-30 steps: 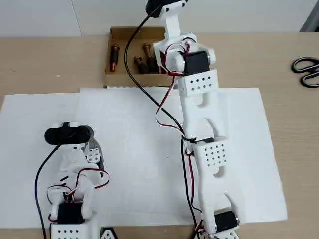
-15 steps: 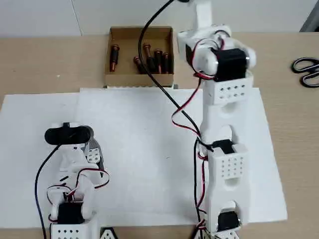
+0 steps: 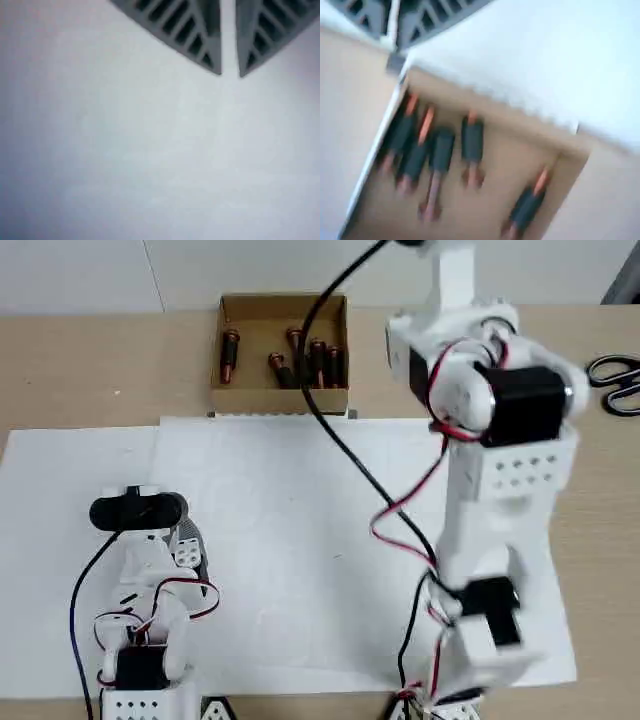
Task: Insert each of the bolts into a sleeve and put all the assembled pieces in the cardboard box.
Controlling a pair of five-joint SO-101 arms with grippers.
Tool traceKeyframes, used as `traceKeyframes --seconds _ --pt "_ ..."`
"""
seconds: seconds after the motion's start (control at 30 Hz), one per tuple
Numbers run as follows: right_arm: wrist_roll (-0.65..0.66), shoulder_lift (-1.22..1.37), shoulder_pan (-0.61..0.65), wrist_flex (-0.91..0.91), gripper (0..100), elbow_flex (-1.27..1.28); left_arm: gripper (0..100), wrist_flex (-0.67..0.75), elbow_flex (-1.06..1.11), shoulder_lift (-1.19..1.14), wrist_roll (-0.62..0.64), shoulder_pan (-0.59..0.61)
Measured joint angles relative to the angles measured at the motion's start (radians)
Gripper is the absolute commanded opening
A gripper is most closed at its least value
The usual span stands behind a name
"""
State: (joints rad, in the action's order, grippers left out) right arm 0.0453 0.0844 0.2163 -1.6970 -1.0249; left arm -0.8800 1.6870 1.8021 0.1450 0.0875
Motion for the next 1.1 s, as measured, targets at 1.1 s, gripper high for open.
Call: traceKeyframes --seconds 1.1 --pt "-0.071 -1.393 -0.135 0.532 0.4 2.186 1 0.0 0.0 0.0 0.0 0.0"
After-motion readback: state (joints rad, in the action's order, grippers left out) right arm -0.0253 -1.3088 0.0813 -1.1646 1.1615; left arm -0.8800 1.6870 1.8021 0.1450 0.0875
